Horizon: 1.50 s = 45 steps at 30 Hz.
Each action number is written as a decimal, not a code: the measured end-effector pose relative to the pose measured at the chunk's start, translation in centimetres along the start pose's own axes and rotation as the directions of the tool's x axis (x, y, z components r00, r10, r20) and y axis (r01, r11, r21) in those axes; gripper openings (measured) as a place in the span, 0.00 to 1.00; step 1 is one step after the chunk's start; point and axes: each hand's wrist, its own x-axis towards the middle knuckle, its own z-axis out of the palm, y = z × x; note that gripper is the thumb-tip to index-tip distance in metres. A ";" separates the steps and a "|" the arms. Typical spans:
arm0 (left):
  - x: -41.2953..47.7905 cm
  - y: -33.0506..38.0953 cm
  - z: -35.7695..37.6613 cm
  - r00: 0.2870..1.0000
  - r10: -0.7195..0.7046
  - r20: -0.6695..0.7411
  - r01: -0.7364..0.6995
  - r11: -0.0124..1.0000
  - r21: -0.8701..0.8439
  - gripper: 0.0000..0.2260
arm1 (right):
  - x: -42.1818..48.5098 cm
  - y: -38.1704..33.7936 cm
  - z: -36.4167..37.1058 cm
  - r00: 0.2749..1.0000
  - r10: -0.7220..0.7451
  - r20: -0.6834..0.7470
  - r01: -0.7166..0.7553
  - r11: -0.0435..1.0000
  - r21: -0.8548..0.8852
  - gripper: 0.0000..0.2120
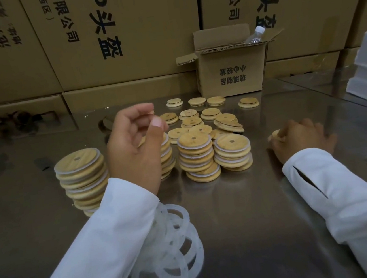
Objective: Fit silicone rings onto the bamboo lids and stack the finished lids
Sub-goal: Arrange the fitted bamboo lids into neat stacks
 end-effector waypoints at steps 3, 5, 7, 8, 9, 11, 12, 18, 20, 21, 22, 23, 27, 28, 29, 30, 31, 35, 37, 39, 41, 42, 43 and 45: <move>-0.3 -0.1 -0.2 1.000 -0.001 0.028 0.002 1.000 -0.030 0.09 | -0.1 0.1 -0.1 0.999 0.035 -0.025 -0.032 0.993 0.114 0.24; -0.5 -0.3 -0.6 0.999 -0.020 0.043 0.021 0.999 -0.024 0.10 | -0.2 0.2 0.0 0.997 0.072 -0.010 -0.070 0.989 0.130 0.27; -0.7 -0.5 -1.2 0.995 -0.055 0.084 0.057 0.998 -0.022 0.09 | -0.3 0.3 -0.1 0.997 0.071 0.027 -0.073 0.994 0.077 0.26; -0.9 -0.6 -1.5 0.990 -0.082 0.117 0.086 0.996 -0.022 0.09 | -0.3 0.3 -0.3 0.997 0.063 0.035 -0.066 0.995 0.072 0.26; -1.2 -0.8 -1.9 0.981 -0.116 0.154 0.121 0.992 -0.022 0.09 | -0.4 0.2 -0.6 0.999 0.049 0.024 -0.051 0.994 0.092 0.26; -1.7 -1.1 -2.4 0.956 -0.185 0.227 0.191 0.982 -0.005 0.08 | -0.8 -0.3 -1.4 0.995 -0.011 -0.102 0.032 0.978 0.207 0.26; -1.9 -1.2 -2.6 0.942 -0.221 0.252 0.227 0.974 0.006 0.08 | -1.3 -0.8 -1.8 0.976 -0.056 -0.212 0.116 0.953 0.281 0.25; -2.1 -1.4 -3.6 0.899 -0.317 0.302 0.344 0.938 -0.040 0.07 | -8.0 -6.1 -3.9 0.651 -0.473 -0.594 0.750 0.520 0.409 0.27; -2.1 -1.4 -3.8 0.885 -0.348 0.310 0.395 0.913 -0.102 0.10 | -10.9 -7.8 -4.1 0.520 -0.629 -0.578 0.852 0.337 0.400 0.29; -2.1 -1.4 -3.9 0.880 -0.357 0.313 0.411 0.903 -0.124 0.09 | -12.0 -8.4 -4.1 0.465 -0.694 -0.550 0.877 0.276 0.394 0.29; -2.2 -1.5 -4.0 0.877 -0.357 0.320 0.414 0.901 -0.130 0.08 | -12.8 -8.9 -3.9 0.424 -0.742 -0.520 0.891 0.240 0.384 0.30; -2.2 -1.6 -4.2 0.873 -0.358 0.332 0.417 0.900 -0.125 0.07 | -13.4 -9.2 -3.8 0.402 -0.771 -0.494 0.897 0.222 0.383 0.31; -2.2 -2.1 -4.4 0.872 -0.386 0.300 0.434 0.894 -0.113 0.06 | -13.9 -9.3 -3.3 0.502 -0.780 -0.375 0.793 0.240 0.560 0.41; -2.1 -2.2 -4.5 0.878 -0.396 0.270 0.438 0.891 -0.117 0.07 | -13.7 -9.2 -3.2 0.567 -0.767 -0.298 0.721 0.289 0.629 0.43; -1.9 -2.4 -4.7 0.883 -0.406 0.234 0.439 0.891 -0.112 0.08 | -13.5 -9.0 -3.2 0.631 -0.748 -0.206 0.642 0.354 0.680 0.43; -1.6 -2.5 -4.8 0.887 -0.416 0.199 0.440 0.892 -0.100 0.09 | -13.4 -8.8 -3.0 0.672 -0.729 -0.127 0.589 0.422 0.689 0.39; -1.4 -2.7 -5.0 0.887 -0.429 0.171 0.448 0.889 -0.097 0.09 | -13.2 -8.6 -2.7 0.684 -0.725 -0.076 0.582 0.479 0.657 0.32; -1.2 -2.5 -5.0 0.846 -0.497 0.190 0.531 0.818 -0.223 0.11 | -13.5 -8.6 -1.9 0.617 -0.785 0.059 0.624 0.533 0.571 0.16; -1.4 -2.2 -4.9 0.823 -0.513 0.244 0.563 0.797 -0.220 0.12 | -13.8 -8.7 -1.7 0.600 -0.795 0.084 0.615 0.526 0.587 0.16; -1.5 -2.0 -4.8 0.806 -0.530 0.265 0.585 0.782 -0.214 0.12 | -13.8 -8.9 -1.5 0.588 -0.804 0.093 0.628 0.526 0.574 0.17; -1.4 -1.9 -4.9 0.800 -0.545 0.252 0.596 0.769 -0.229 0.11 | -14.0 -9.2 -1.5 0.583 -0.806 0.100 0.641 0.532 0.552 0.18; -1.2 -1.9 -4.9 0.801 -0.548 0.241 0.596 0.767 -0.237 0.11 | -14.1 -9.4 -1.5 0.584 -0.806 0.100 0.647 0.536 0.543 0.17; -1.1 -1.9 -4.9 0.803 -0.549 0.233 0.595 0.767 -0.242 0.11 | -14.3 -9.5 -1.5 0.588 -0.803 0.097 0.647 0.539 0.540 0.17; -0.9 -1.9 -5.0 0.808 -0.549 0.213 0.588 0.771 -0.245 0.12 | -14.6 -9.7 -1.6 0.597 -0.798 0.087 0.642 0.539 0.545 0.15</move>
